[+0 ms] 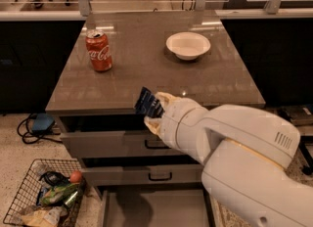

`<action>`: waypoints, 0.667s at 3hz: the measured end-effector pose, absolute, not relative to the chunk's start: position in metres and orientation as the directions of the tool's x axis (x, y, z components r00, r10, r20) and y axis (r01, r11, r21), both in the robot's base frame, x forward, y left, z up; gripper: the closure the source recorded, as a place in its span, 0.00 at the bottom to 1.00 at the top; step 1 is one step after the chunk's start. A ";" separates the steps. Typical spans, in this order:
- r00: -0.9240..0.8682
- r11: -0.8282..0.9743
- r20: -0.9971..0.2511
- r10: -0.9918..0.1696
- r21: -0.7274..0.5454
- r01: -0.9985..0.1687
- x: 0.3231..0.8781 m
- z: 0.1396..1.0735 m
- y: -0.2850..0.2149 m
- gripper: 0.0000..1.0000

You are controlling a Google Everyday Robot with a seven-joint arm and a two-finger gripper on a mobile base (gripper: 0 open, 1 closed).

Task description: Pick rxbar blueberry from bottom drawer and place on counter

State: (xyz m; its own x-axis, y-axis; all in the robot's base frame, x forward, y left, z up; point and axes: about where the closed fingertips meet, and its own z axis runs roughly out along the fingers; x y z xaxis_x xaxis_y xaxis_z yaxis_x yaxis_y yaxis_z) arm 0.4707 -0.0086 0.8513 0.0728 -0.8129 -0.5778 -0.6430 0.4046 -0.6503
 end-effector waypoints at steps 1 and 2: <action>0.098 0.393 -0.560 -0.822 -0.685 -0.613 0.475 0.891 -0.007 1.00; 0.060 0.389 -0.530 -0.846 -0.689 -0.612 0.498 0.917 -0.018 1.00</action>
Offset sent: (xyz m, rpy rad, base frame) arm 0.0663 -0.0340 0.1098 -0.1137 0.0263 -0.0943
